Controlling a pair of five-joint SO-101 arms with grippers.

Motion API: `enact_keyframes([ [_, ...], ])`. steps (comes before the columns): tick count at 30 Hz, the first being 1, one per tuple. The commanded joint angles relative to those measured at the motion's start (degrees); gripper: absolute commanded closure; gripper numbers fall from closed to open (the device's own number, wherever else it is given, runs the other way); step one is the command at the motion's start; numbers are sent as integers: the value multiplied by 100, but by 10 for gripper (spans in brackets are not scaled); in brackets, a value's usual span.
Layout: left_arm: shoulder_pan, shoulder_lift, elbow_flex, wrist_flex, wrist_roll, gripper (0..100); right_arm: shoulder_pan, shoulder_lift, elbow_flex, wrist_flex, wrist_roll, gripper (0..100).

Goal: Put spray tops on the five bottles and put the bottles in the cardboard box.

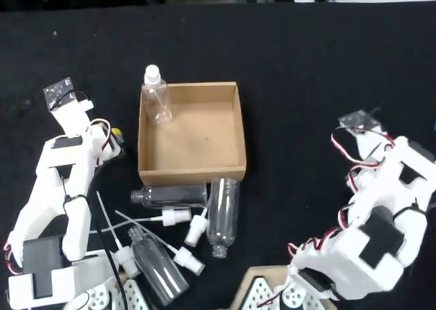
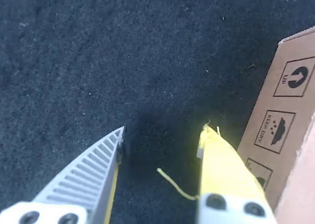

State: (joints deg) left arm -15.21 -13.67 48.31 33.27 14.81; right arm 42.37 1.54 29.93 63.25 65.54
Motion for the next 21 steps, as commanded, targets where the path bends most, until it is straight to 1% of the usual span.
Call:
enact_keyframes([
  [1, 4, -53, -66, -79, 0, 787, -369, -1024, -743, 1266, -853, 988],
  [3, -4, -79, -48, -62, 0, 787, -747, -1411, -831, 1644, -1503, 988],
  [5, -4, -70, -40, -53, 0, 787, -1099, -1763, -796, 1723, -1934, 988],
  [6, -4, -44, -40, -53, 0, 787, -1231, -1912, -734, 1705, -2040, 988],
  [8, -4, -35, -31, -53, 0, 787, -1380, -2053, -435, 1451, -1987, 988],
  [10, -40, -35, -31, -53, 0, 787, -1292, -2044, 4, 888, -1556, 988],
  [13, -180, -35, -40, -53, 0, 787, -686, -1798, 892, -404, -308, 988],
  [15, -233, -53, -48, -53, 0, 787, -211, -1499, 1323, -1037, 466, 988],
  [16, -242, -62, -48, -53, 0, 787, -18, -1341, 1385, -1116, 712, 988],
  [18, -215, -70, -40, -62, 0, 787, 299, -1059, 1349, -1081, 967, 987],
  [20, -198, -70, -40, -70, 0, 787, 501, -778, 1235, -1002, 1073, 982],
  [21, -198, -53, -40, -79, 0, 787, 580, -646, 1138, -932, 1090, 961],
])
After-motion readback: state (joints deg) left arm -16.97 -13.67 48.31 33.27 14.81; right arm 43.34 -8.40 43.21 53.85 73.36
